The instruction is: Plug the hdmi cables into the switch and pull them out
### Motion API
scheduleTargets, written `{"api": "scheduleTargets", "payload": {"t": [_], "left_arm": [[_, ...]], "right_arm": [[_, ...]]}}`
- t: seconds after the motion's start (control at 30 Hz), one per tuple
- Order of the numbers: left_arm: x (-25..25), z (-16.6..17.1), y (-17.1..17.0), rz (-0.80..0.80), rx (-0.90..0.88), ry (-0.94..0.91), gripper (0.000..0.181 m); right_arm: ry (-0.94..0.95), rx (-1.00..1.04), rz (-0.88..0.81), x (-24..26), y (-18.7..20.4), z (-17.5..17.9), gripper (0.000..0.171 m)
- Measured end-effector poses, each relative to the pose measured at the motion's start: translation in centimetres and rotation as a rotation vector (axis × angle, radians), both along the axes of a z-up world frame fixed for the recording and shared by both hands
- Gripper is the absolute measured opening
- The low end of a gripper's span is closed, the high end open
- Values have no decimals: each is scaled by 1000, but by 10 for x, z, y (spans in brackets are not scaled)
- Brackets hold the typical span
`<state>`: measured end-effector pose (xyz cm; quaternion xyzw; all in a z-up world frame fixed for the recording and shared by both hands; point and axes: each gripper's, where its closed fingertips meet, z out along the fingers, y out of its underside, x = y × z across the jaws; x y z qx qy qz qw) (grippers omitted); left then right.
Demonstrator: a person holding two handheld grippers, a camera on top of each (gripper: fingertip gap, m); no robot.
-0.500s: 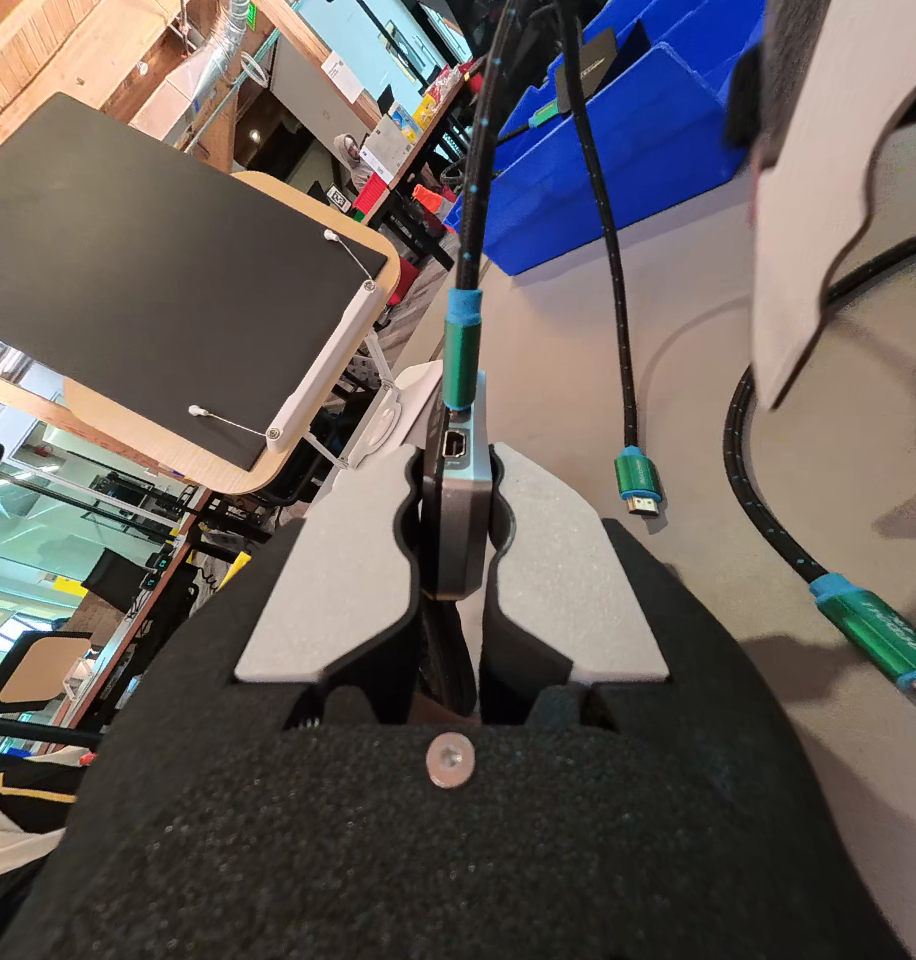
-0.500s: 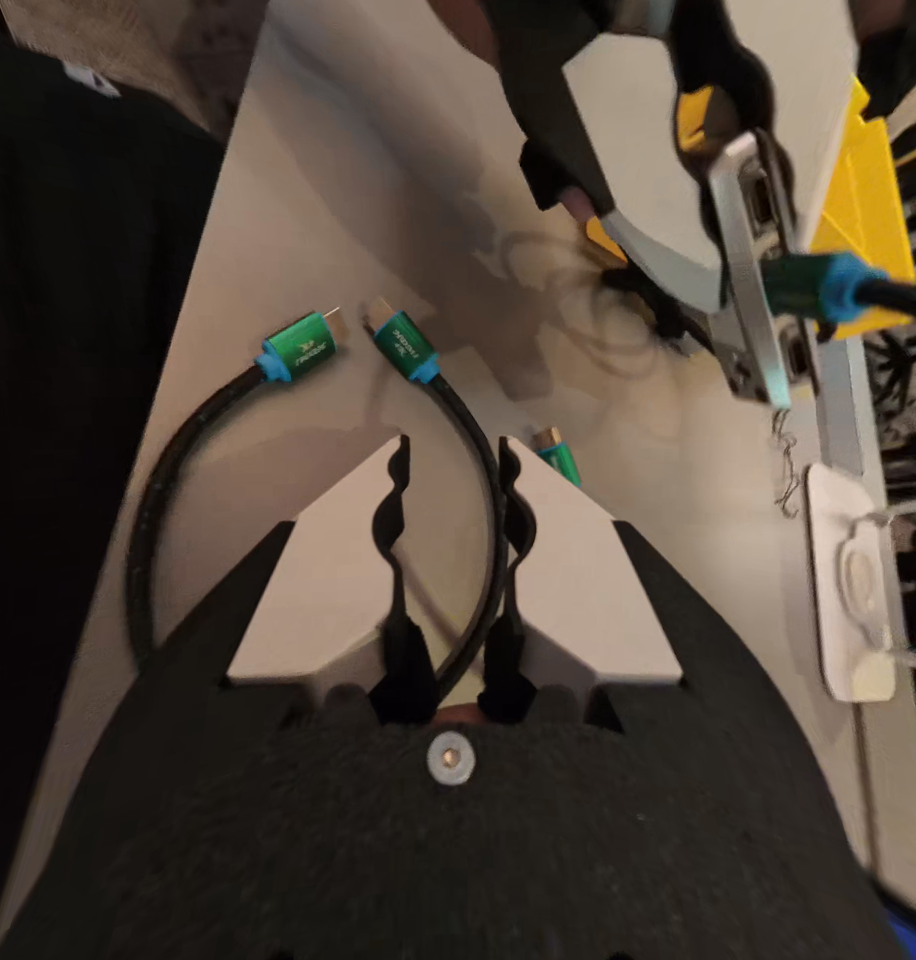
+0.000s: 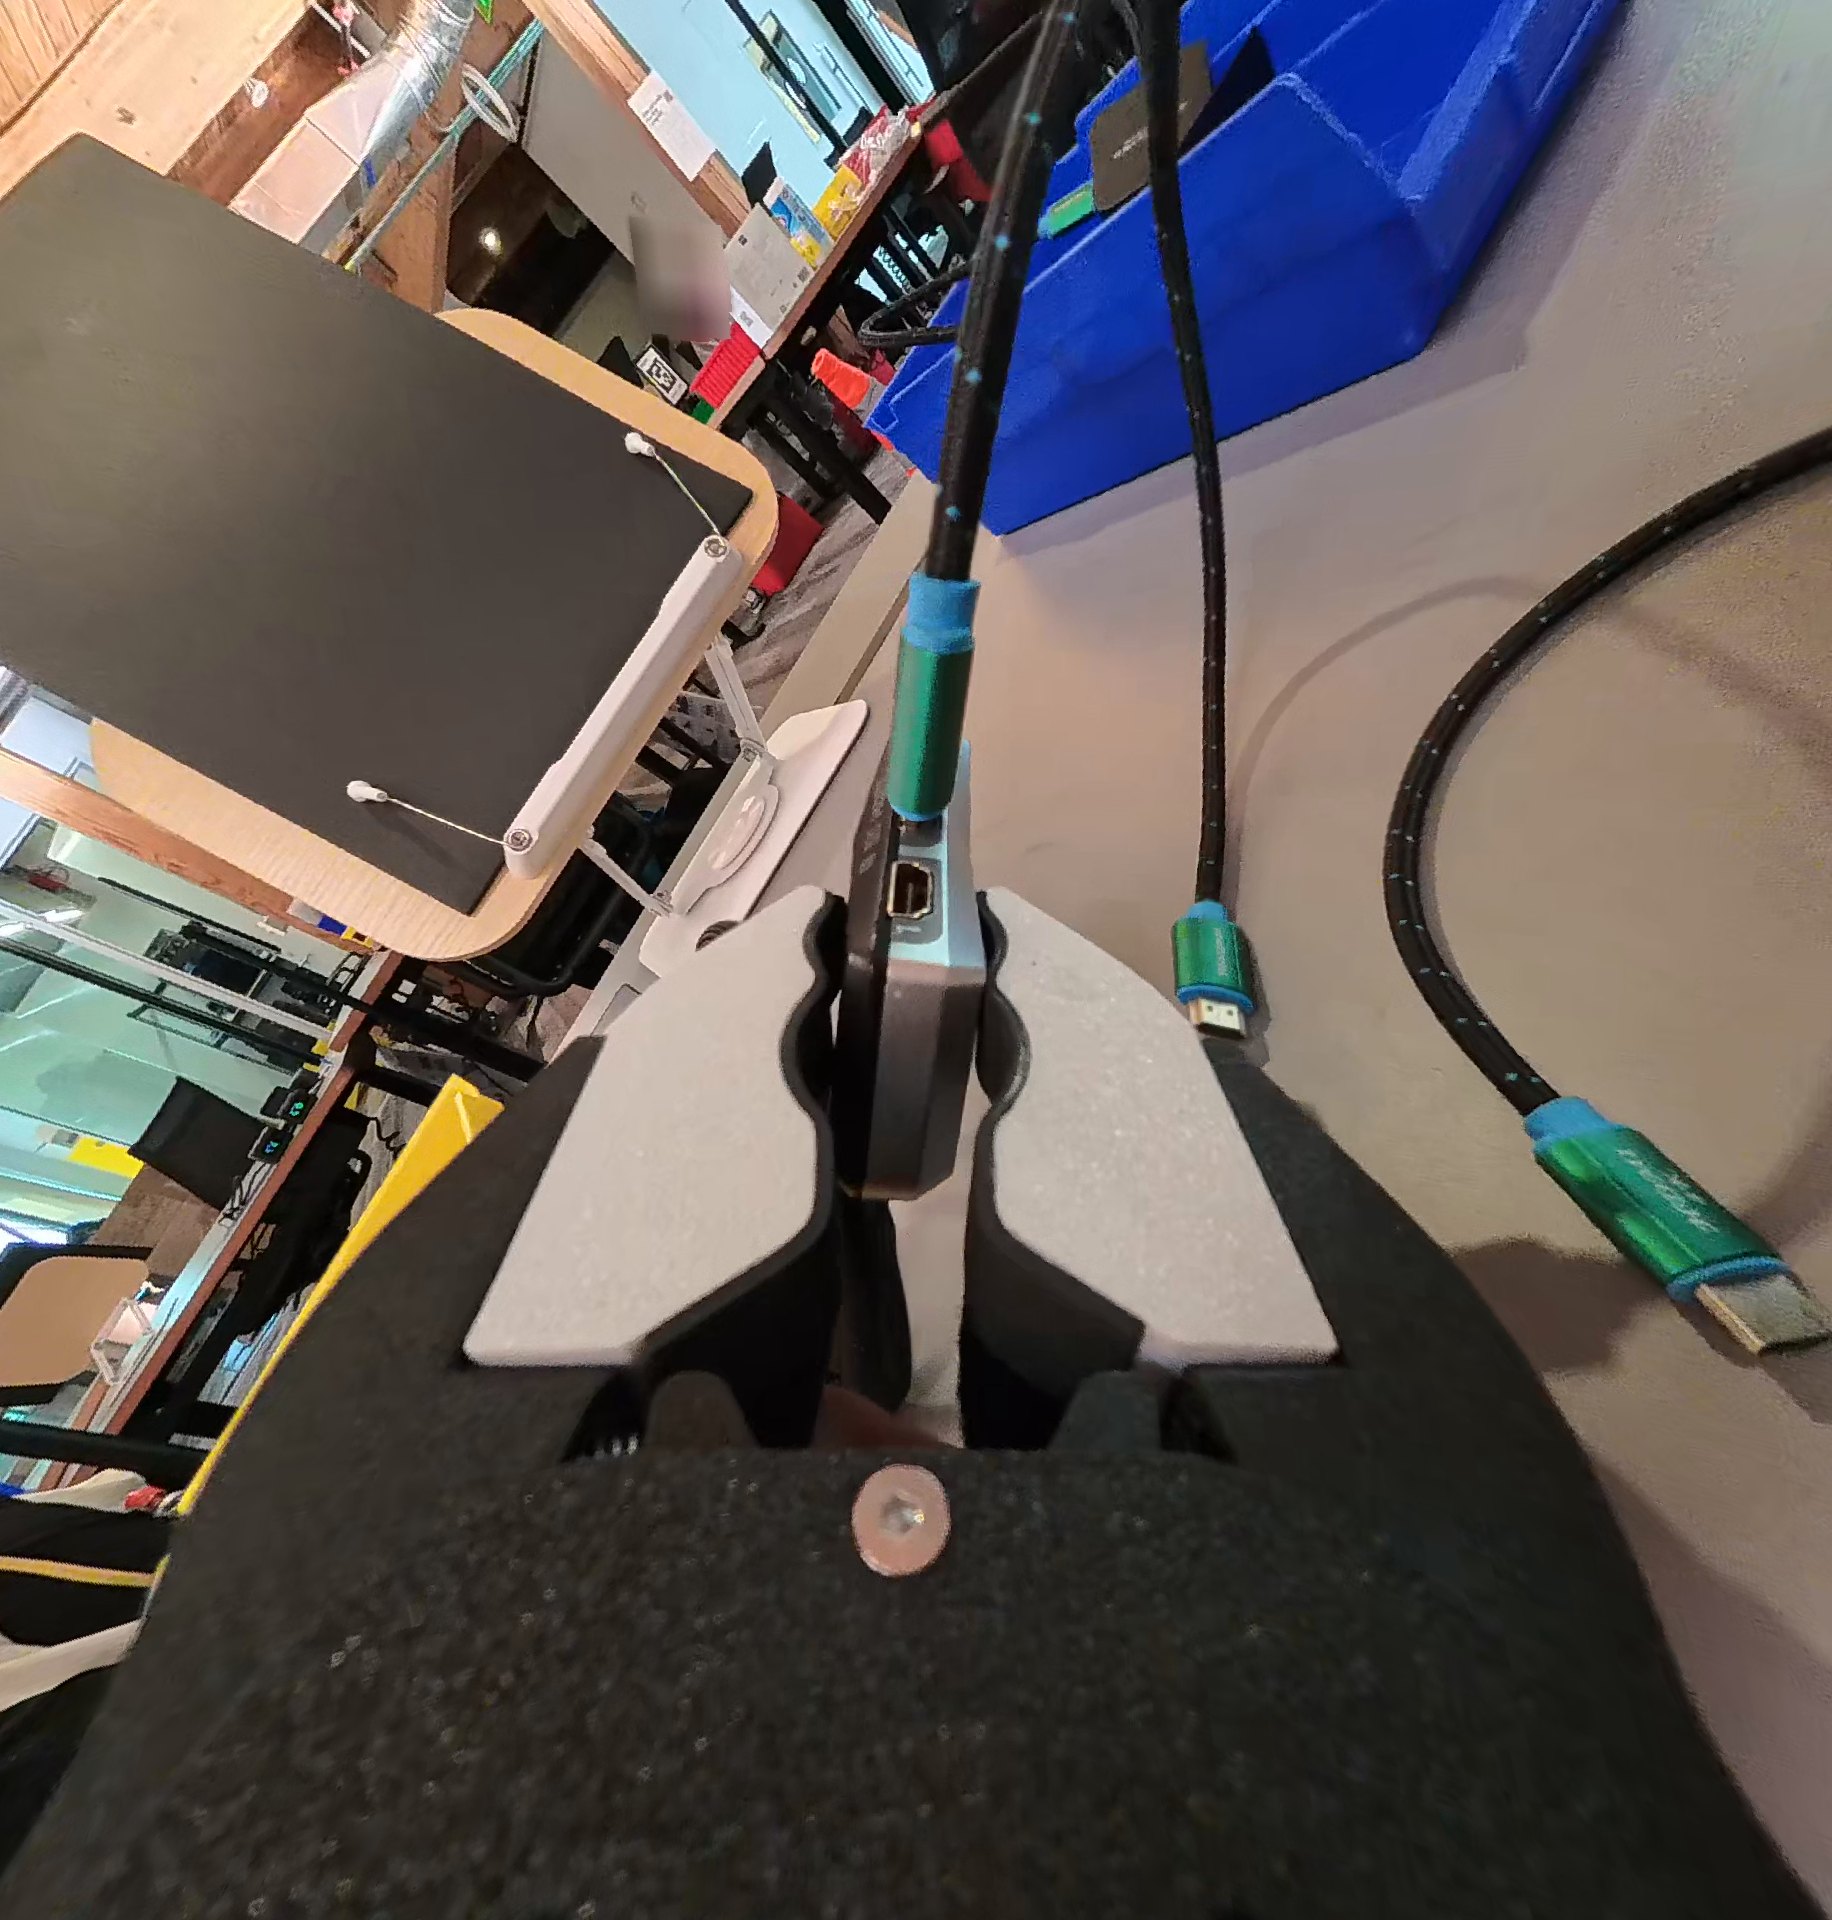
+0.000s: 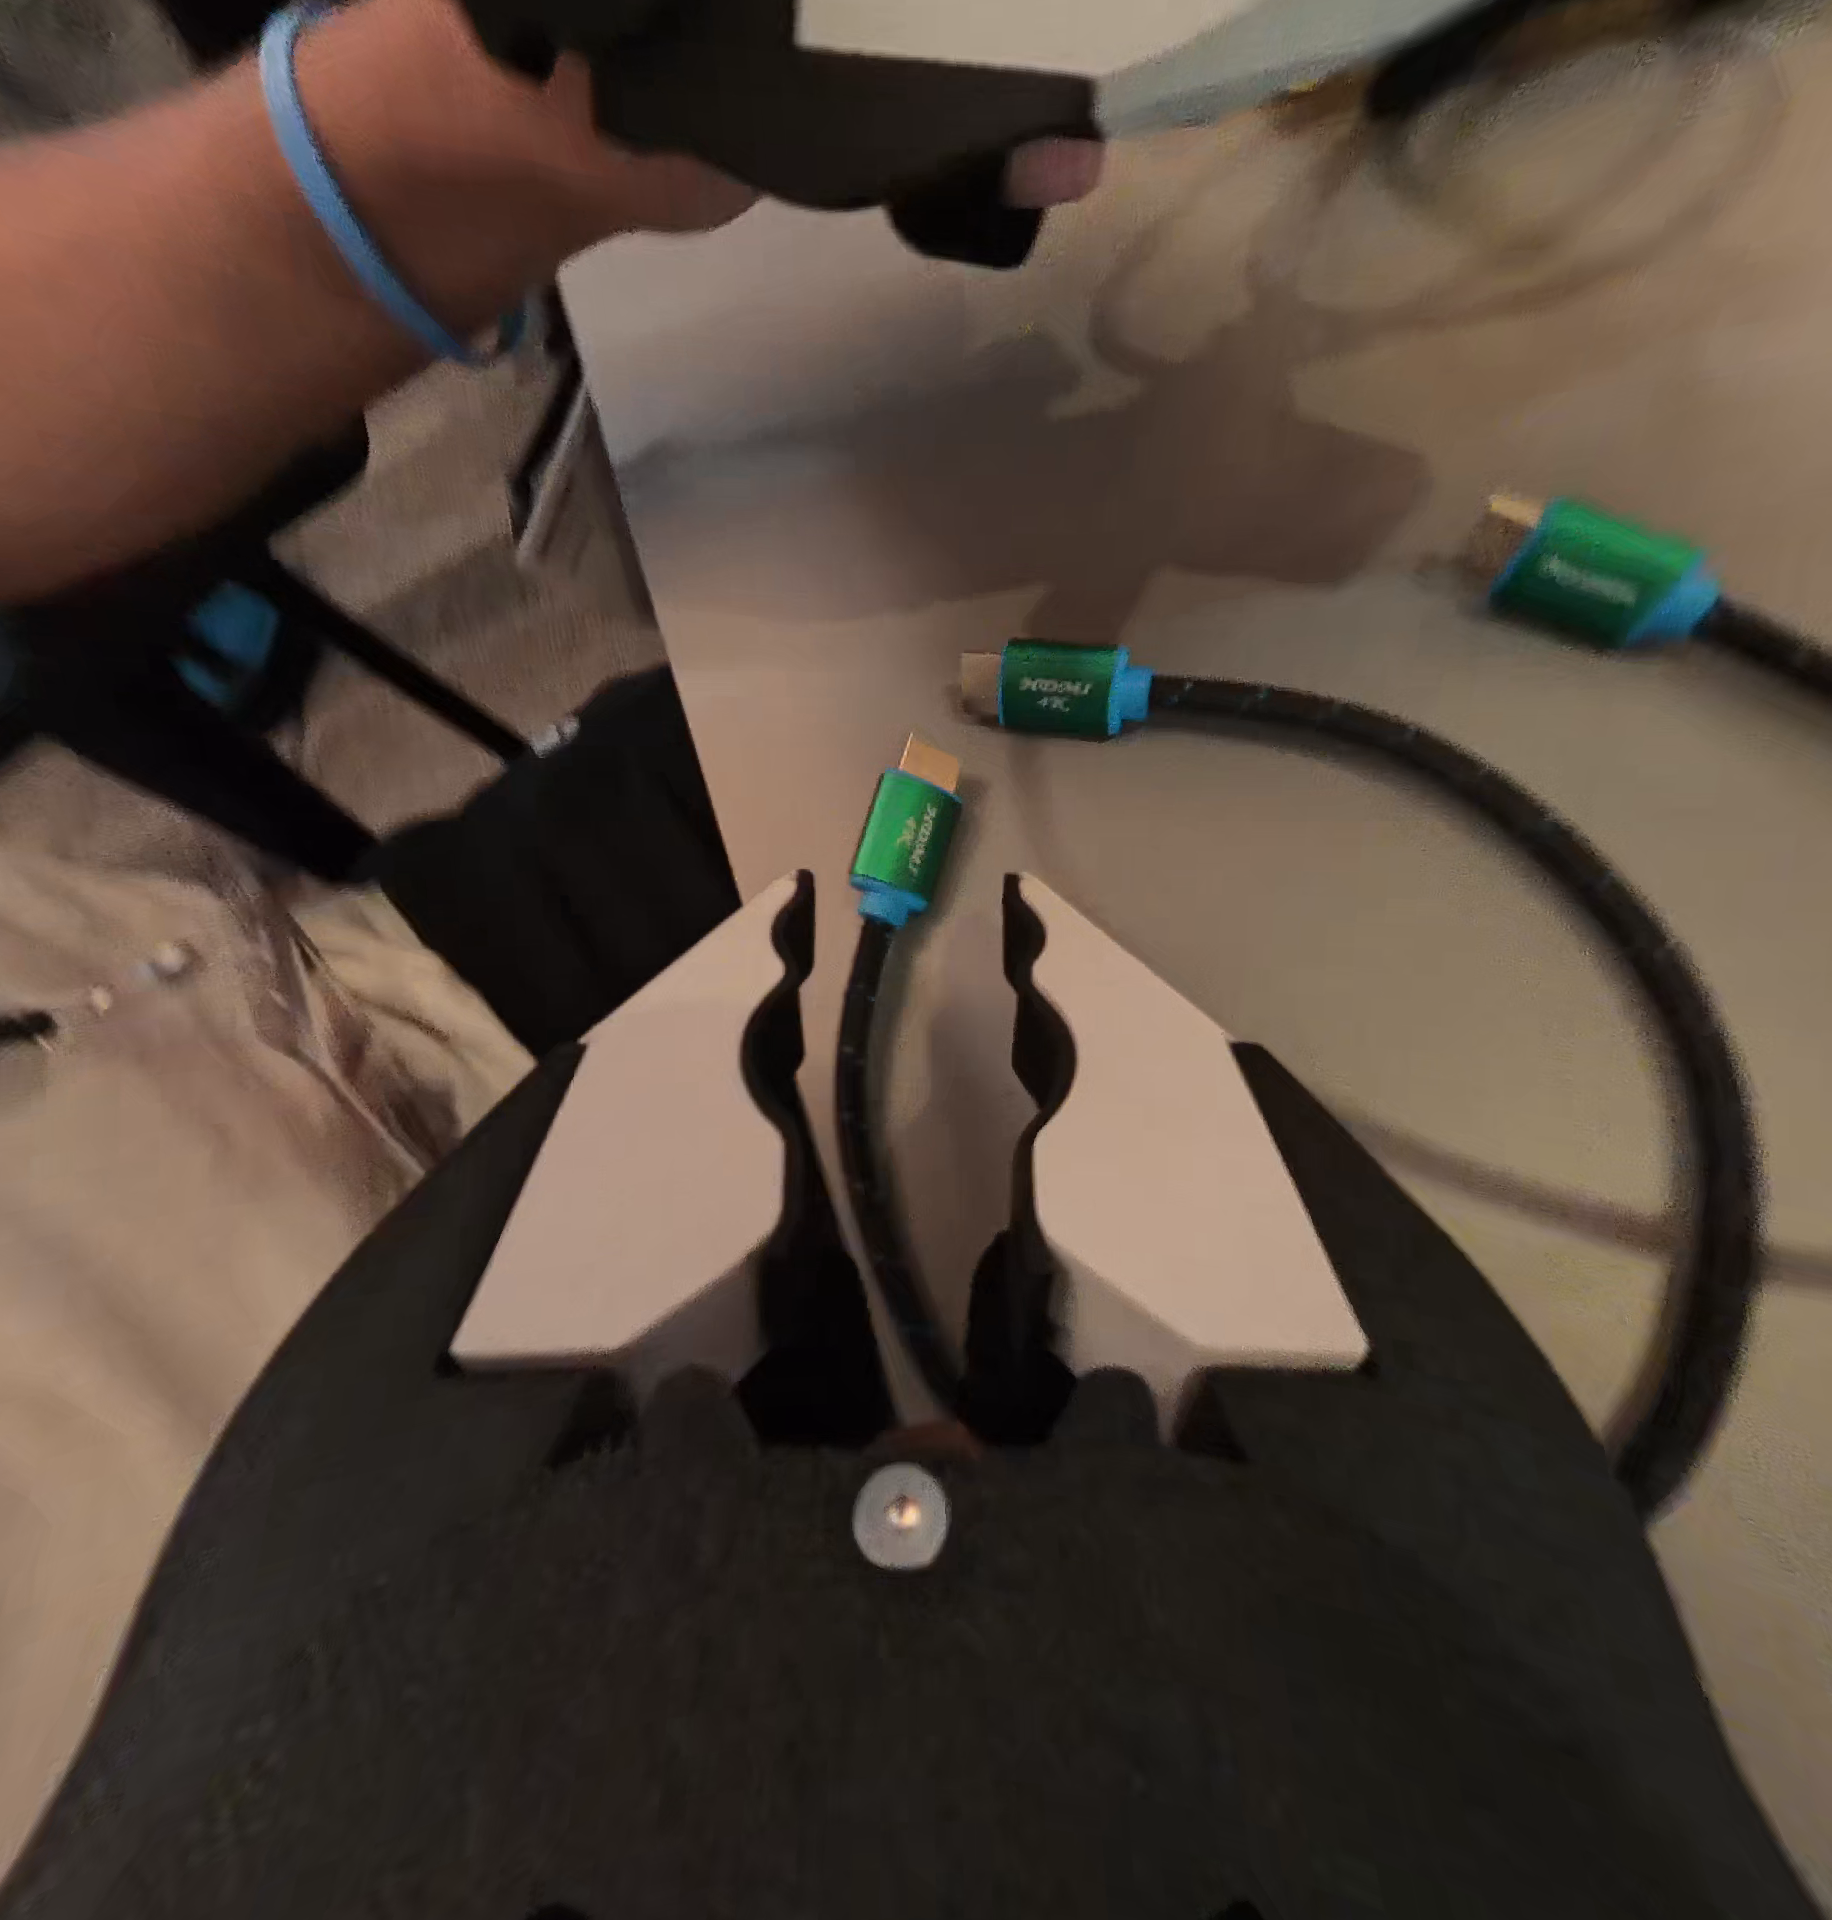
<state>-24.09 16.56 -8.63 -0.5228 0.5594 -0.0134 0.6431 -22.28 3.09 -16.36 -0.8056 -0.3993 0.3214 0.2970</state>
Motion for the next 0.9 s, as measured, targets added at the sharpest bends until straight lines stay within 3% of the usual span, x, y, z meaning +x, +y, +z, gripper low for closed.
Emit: {"api": "scheduleTargets", "payload": {"t": [0.2,0.37,0.67,0.9], "left_arm": [[3,0,1,2,-7,7,22],[9,1,3,-7,-24,2,22],[16,-2,-1,-27,-29,11,22],[16,-3,-5,-37,-44,7,22]], "right_arm": [[114,-19,-317,-5,-5,-10,30],[58,10,-480,-10,-3,-18,28],[-30,26,-577,-20,-23,-6,35],[-191,116,-664,-14,-24,-27,31]]}}
